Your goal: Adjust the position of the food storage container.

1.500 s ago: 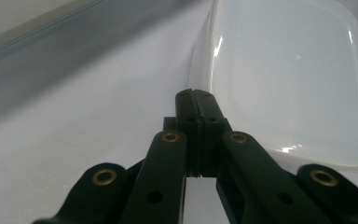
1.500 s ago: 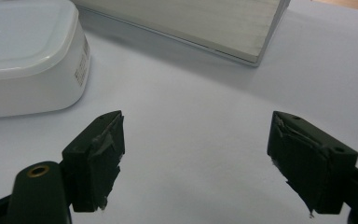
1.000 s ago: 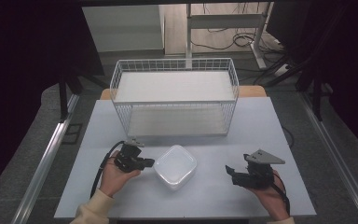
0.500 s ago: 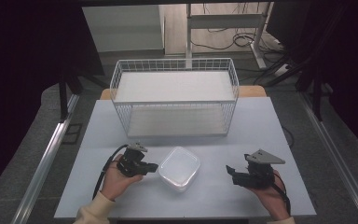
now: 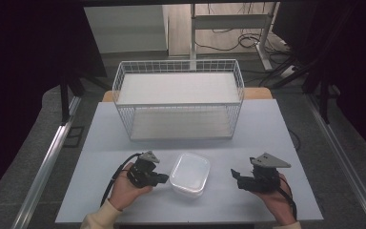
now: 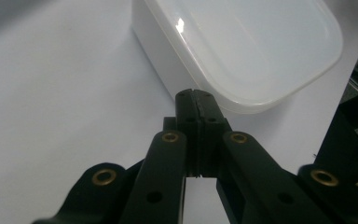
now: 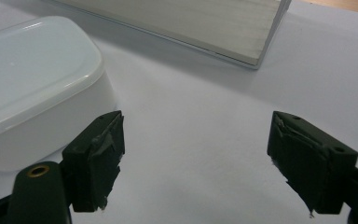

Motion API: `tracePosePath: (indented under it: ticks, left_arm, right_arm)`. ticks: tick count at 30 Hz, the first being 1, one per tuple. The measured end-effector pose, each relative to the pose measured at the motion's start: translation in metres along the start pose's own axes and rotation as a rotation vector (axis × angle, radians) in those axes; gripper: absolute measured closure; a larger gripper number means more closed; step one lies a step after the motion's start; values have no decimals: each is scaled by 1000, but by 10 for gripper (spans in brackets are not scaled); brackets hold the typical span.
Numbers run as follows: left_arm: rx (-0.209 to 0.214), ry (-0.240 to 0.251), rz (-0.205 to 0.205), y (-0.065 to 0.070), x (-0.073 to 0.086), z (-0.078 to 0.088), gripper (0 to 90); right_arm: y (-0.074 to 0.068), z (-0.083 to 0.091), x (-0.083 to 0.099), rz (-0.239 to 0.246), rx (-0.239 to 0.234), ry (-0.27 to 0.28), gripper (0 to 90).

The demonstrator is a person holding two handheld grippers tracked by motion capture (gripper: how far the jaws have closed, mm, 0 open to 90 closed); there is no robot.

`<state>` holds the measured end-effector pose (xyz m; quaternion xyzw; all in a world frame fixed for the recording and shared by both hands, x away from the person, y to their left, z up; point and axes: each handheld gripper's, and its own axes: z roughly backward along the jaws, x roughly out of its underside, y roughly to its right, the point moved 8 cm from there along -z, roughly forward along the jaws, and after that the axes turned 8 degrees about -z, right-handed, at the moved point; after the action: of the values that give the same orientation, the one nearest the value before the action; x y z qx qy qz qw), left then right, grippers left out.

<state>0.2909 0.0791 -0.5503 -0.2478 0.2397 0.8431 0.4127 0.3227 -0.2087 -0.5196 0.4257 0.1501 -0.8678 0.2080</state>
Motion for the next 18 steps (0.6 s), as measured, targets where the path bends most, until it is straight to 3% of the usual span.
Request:
tracePosePath:
  ticks: [11, 18]
  left_arm:
    - [39, -22, -40, 22, -6, -16, 895]
    - [40, -16, -40, 22, -7, -17, 893]
  right_arm:
    - [0, -1, 1, 3, 2, -3, 190]
    - [0, 0, 0, 4, 1, -1, 190]
